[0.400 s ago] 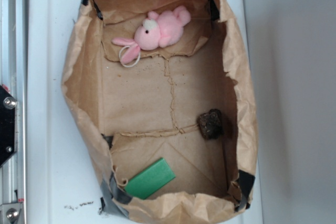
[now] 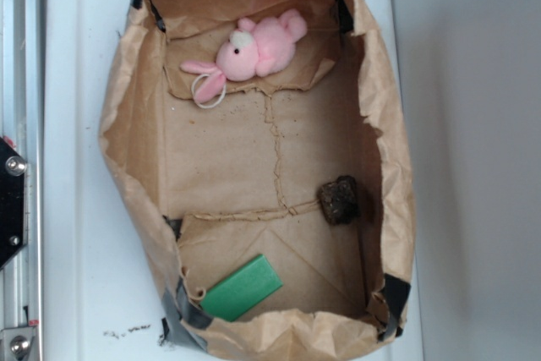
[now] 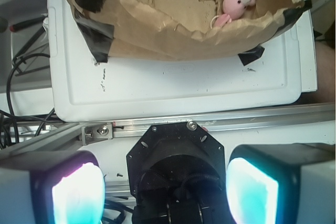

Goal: Grab the pink bunny.

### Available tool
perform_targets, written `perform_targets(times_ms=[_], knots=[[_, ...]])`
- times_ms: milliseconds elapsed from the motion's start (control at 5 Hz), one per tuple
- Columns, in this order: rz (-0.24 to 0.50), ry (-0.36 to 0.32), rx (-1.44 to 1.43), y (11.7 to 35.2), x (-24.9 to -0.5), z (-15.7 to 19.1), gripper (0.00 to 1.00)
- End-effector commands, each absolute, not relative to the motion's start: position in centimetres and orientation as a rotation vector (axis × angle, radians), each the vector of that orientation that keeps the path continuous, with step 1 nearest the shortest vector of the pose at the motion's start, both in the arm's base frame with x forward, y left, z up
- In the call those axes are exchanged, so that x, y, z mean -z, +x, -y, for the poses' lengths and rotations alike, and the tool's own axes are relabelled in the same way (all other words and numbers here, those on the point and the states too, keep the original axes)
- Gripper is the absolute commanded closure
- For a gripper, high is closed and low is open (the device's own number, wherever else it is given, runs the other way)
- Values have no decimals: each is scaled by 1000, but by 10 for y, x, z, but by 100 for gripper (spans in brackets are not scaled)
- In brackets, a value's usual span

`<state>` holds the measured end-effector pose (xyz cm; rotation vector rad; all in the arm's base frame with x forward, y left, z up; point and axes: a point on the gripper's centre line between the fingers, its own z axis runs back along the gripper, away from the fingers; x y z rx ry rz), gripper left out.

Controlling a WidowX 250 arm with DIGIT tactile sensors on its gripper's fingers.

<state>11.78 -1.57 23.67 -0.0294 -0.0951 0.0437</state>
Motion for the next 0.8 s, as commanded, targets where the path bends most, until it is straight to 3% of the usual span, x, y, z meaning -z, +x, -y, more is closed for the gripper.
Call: perform_targets(times_ms=[0,400,600], knots=[[158,3,-153,211,-226,-8,0],[207,0,-219,306,-190,-43,0],[275,-3,-236,334,-161,-60,0]])
